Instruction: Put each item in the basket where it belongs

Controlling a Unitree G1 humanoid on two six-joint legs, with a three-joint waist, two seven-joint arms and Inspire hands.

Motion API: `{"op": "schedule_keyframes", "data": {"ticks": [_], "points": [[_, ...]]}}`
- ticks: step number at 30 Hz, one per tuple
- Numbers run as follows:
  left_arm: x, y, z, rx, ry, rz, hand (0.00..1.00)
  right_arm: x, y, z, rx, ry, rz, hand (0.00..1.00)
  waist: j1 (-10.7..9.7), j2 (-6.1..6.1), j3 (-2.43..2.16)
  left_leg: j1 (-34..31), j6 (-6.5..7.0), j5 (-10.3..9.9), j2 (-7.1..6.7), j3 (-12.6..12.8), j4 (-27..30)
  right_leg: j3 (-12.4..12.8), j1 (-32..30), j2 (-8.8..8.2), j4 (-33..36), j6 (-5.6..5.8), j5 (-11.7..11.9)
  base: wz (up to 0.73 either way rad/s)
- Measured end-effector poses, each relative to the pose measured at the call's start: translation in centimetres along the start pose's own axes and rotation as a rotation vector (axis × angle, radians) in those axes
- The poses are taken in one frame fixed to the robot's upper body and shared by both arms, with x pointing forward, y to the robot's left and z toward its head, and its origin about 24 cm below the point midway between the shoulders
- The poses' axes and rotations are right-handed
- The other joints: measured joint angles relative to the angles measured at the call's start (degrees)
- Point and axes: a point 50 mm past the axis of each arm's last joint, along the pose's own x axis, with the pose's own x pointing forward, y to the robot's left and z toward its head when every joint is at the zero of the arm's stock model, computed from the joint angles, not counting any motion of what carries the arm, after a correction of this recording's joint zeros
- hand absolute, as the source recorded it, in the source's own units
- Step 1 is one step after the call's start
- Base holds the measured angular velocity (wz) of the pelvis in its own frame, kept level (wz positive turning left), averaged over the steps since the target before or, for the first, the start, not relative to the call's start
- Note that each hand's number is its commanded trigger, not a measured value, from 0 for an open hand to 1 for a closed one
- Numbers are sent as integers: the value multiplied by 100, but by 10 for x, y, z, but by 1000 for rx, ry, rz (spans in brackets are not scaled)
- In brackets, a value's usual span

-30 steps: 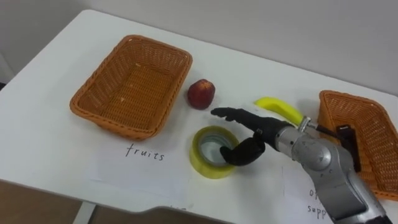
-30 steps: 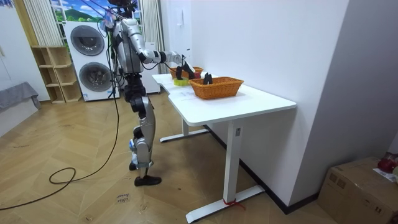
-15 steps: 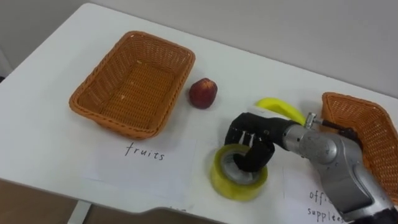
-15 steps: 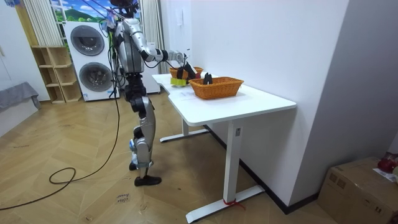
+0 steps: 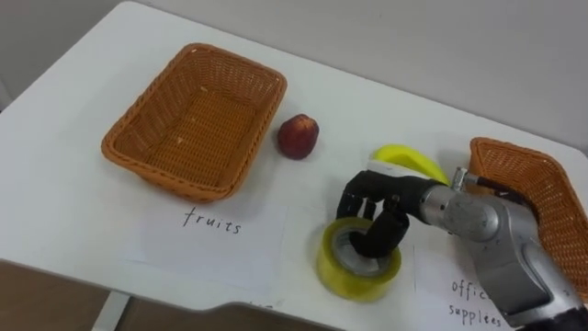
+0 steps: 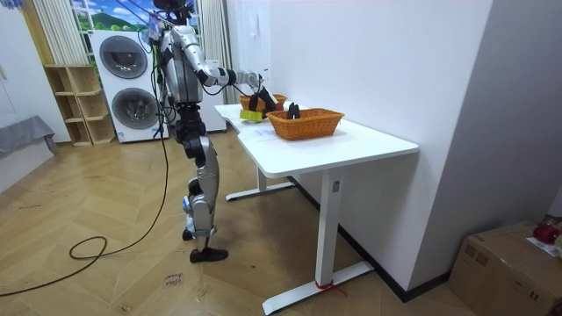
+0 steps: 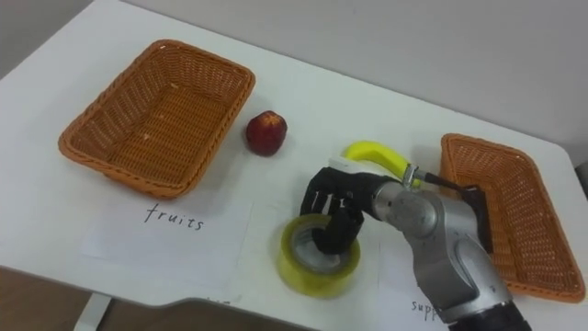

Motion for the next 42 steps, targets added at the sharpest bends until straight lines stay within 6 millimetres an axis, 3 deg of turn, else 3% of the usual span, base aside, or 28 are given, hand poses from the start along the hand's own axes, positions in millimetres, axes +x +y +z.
{"op": "schedule_keyframes", "data": {"ticks": [8,12,18,20,25,33,42], "points": [[-1,0,2,-10,-16,39,0,-1,-1,0,29,-31,-9,100,-72,94,36,18,0,0,-1,-2,-6,27,16,3,-5,0,0,0],[-1,0,3,-20,-31,43,0,-4,-6,1,28,-54,-36,100,-161,121,12,4,0,0,5,38,-5,30,-9,3,1,0,0,-1],[-3,-3,4,-67,-45,74,0,-30,-35,3,125,-172,-281,100,-281,247,-35,44,1,1,4,56,-6,43,33,-6,-4,1,0,-1],[-4,-6,0,-68,-40,77,0,-34,-38,5,145,-204,-332,100,-309,321,-6,116,1,1,6,57,-10,49,109,-6,-11,1,0,0],[-7,-13,2,-83,-44,88,0,-38,-41,8,171,-242,-424,100,-351,394,-6,132,1,1,31,53,-3,46,132,-13,-5,2,1,0],[-13,-26,-6,-103,-14,109,0,-48,-54,3,265,-281,-621,100,-350,598,-52,217,0,1,23,70,-10,71,176,-3,33,3,2,0],[-13,-26,-4,-113,-40,115,0,-55,-61,1,294,-305,-728,100,-418,602,-49,213,-2,2,22,72,-20,72,176,-2,33,3,2,0]]}}
